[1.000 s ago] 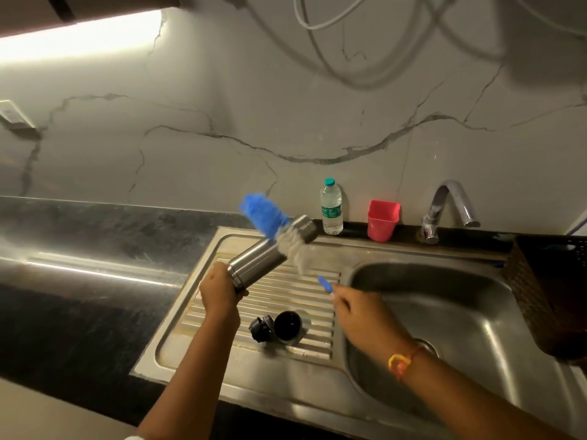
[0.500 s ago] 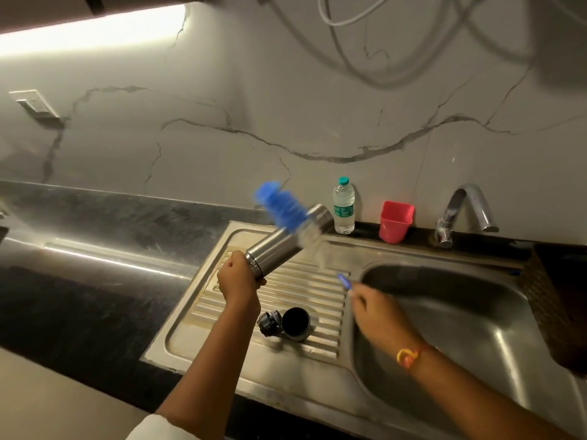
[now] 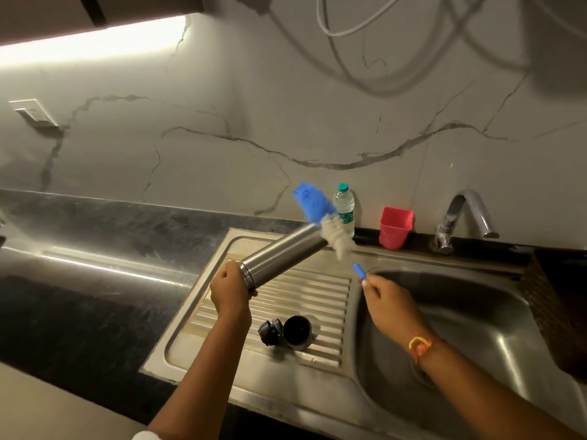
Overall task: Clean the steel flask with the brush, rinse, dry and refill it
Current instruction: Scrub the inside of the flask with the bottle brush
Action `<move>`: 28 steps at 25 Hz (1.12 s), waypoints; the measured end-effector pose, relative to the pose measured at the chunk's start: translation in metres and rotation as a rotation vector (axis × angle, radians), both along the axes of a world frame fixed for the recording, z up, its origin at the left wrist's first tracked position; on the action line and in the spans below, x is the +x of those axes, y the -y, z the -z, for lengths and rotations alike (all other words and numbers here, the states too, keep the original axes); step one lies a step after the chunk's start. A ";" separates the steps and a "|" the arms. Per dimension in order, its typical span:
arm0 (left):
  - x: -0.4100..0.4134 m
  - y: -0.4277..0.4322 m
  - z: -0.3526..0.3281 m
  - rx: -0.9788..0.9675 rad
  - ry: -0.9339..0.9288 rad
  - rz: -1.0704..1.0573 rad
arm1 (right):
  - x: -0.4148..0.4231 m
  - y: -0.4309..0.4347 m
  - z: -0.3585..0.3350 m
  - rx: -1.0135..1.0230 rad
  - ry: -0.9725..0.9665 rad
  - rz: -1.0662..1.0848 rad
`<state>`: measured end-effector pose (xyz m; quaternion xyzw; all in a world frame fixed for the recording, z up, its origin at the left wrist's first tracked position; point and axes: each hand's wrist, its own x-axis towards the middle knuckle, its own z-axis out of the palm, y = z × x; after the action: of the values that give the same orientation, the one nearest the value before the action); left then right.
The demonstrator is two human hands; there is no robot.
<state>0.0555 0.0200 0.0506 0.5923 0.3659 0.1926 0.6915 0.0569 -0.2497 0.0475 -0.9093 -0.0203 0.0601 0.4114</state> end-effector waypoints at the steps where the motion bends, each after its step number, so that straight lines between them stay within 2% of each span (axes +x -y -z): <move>1: -0.002 -0.001 0.002 0.084 0.015 0.029 | -0.001 0.000 0.000 0.009 0.004 0.002; 5: -0.004 -0.002 0.004 0.421 0.059 0.092 | -0.016 -0.015 -0.004 0.108 -0.067 0.006; 9: 0.004 0.001 0.000 0.659 0.100 0.119 | -0.058 -0.058 -0.004 0.072 -0.032 -0.182; 11: 0.004 0.000 -0.003 0.729 0.127 0.124 | -0.054 -0.061 -0.003 0.048 -0.067 -0.184; 15: 0.004 -0.020 -0.008 0.829 0.234 0.155 | -0.018 -0.039 0.000 0.026 -0.156 -0.012; 18: 0.011 -0.030 -0.004 0.864 0.230 0.155 | -0.045 -0.073 -0.004 0.065 -0.112 -0.170; 20: 0.016 -0.038 0.001 0.775 0.204 0.098 | -0.046 -0.086 0.001 0.082 -0.093 -0.173; 22: 0.019 -0.049 0.004 0.607 0.132 0.050 | -0.019 -0.073 0.014 0.042 -0.101 -0.044; 25: 0.020 -0.063 0.008 0.206 0.015 0.002 | 0.005 -0.050 0.021 0.000 -0.096 0.099; 28: 0.028 -0.066 0.011 -0.223 -0.041 -0.028 | -0.011 -0.063 0.023 0.091 -0.017 0.155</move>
<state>0.0834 0.0858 0.0394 0.5104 0.4074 0.1479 0.7427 0.0457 -0.1867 0.0248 -0.8880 0.0507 0.0348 0.4557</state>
